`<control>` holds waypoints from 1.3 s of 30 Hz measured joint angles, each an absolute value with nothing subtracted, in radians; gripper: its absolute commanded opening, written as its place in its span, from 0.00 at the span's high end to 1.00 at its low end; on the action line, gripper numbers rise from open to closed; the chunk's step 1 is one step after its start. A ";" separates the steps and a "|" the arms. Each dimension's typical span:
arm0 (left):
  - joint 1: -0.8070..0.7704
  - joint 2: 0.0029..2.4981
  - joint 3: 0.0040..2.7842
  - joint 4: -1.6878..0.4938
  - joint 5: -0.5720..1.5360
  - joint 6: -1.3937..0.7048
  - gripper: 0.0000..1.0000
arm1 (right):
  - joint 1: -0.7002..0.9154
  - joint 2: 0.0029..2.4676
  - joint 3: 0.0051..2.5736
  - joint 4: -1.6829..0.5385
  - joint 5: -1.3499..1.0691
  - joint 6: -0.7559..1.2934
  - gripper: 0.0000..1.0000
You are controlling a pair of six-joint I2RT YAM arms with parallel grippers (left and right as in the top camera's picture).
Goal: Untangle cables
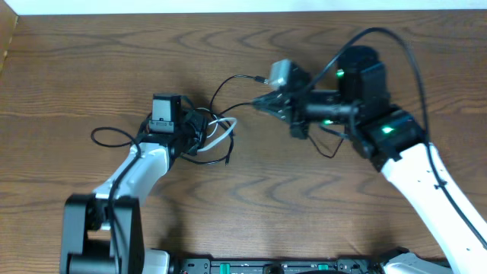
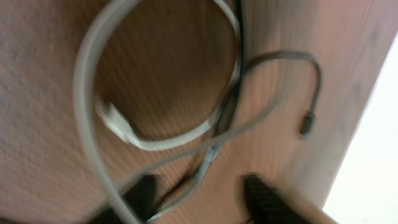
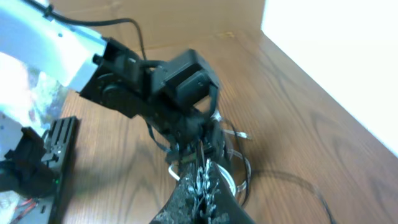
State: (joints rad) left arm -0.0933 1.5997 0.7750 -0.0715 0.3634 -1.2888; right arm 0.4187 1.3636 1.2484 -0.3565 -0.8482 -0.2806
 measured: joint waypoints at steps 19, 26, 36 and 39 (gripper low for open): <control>-0.093 1.642 0.776 0.138 0.678 -0.824 0.01 | 0.540 1.652 1.228 -0.168 -0.786 -0.159 0.99; -0.084 1.642 0.776 0.138 0.690 -0.806 0.01 | 0.521 1.650 1.227 0.001 -0.781 -0.100 0.99; 0.051 1.642 0.776 0.063 0.756 -0.803 0.00 | 0.476 1.650 1.227 -0.138 -0.479 0.082 0.99; 0.067 1.642 0.777 0.047 0.758 -0.803 0.00 | 0.477 1.650 1.227 -0.176 -0.401 0.152 0.99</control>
State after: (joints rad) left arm 0.0666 1.6417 0.7769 0.0475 0.7578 -0.8028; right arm 0.4770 1.6505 1.2270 -0.1757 -0.4007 0.1516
